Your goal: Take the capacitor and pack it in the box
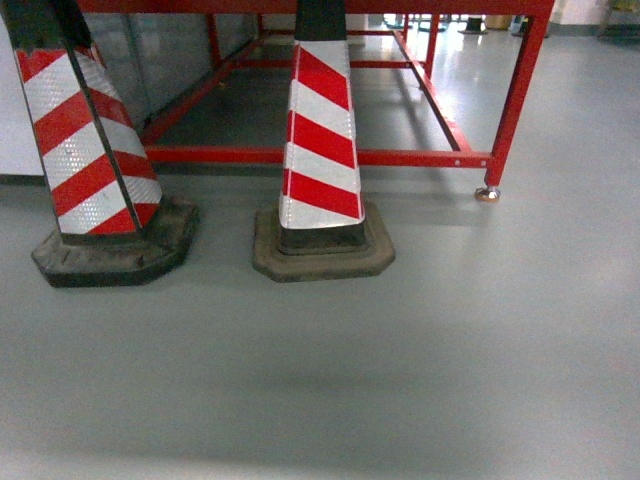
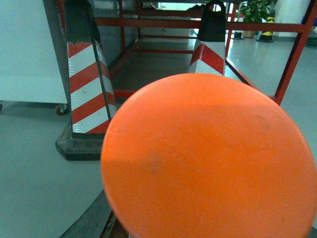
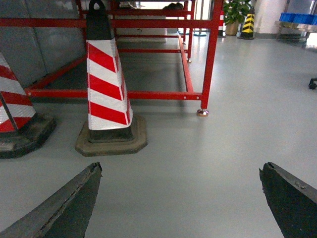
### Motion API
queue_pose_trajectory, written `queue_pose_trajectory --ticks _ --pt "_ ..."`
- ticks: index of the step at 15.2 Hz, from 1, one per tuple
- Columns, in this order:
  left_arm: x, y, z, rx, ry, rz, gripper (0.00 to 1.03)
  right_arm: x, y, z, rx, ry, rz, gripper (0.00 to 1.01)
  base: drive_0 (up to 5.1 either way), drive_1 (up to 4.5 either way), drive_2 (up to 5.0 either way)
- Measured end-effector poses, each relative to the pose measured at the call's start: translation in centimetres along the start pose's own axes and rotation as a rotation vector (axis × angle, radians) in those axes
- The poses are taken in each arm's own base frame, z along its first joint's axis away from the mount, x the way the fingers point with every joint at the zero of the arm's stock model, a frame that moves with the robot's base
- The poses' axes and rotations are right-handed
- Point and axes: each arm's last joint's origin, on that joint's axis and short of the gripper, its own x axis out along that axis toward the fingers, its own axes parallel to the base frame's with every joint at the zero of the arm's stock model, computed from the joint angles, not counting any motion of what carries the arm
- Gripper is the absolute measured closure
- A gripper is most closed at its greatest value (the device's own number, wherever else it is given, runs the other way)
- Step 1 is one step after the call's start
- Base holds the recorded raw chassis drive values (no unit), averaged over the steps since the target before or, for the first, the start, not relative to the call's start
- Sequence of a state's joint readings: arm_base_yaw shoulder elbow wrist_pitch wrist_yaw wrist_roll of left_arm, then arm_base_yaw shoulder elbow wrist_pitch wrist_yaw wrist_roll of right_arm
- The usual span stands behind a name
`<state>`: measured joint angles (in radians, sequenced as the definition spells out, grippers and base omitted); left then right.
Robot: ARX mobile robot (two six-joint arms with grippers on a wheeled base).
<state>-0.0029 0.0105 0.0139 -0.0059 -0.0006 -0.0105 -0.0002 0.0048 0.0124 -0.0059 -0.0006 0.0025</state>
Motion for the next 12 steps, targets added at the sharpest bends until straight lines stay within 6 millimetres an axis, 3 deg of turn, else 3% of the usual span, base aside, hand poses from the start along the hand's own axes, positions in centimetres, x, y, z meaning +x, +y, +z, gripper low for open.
queue_pose_trajectory --ticks 12 --pt "0.00 0.00 -0.02 0.000 0.002 0.000 0.59 0.00 0.00 -0.01 0.000 0.001 0.000 0.03 0.0 3.95 -3.9"
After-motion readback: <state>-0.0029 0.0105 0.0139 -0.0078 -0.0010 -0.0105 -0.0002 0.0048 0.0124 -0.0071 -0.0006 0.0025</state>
